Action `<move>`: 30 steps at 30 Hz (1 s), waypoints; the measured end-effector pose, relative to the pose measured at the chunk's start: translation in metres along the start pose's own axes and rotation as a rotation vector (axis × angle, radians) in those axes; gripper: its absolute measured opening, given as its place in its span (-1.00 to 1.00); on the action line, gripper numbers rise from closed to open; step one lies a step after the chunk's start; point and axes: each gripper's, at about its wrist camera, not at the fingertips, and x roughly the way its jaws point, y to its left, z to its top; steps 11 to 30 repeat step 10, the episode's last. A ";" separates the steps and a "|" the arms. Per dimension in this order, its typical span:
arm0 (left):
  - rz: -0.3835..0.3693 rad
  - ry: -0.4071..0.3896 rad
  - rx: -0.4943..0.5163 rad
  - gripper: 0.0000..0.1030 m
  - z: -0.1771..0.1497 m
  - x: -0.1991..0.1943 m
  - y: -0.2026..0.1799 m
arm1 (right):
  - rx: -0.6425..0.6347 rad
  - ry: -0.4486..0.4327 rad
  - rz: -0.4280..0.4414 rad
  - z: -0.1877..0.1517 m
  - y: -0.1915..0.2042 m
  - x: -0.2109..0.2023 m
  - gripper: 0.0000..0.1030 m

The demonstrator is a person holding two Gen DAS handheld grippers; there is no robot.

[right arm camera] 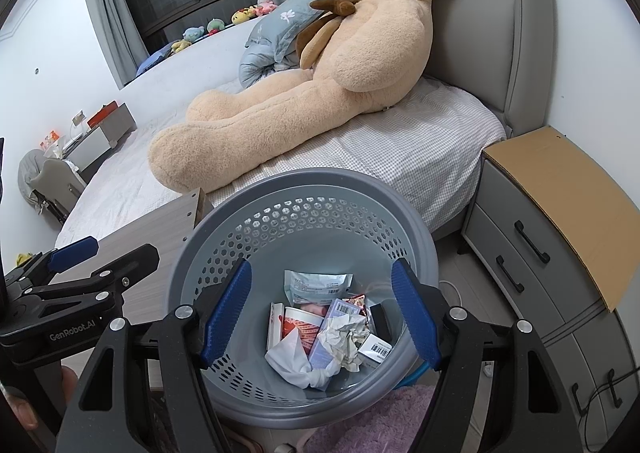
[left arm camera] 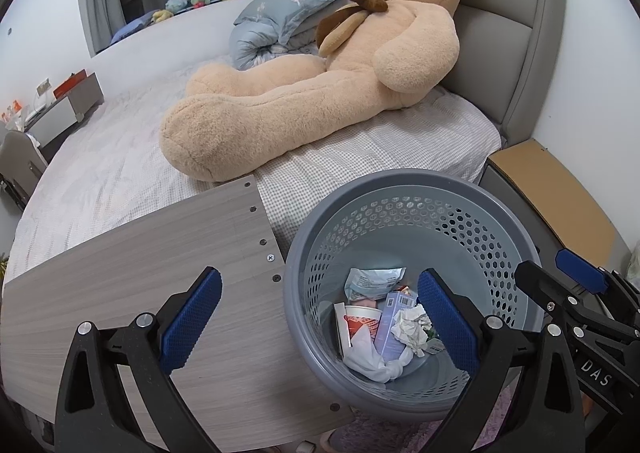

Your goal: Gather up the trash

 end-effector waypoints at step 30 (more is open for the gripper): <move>0.001 0.002 -0.002 0.88 -0.001 0.000 0.001 | -0.001 -0.001 0.000 0.000 0.000 0.000 0.35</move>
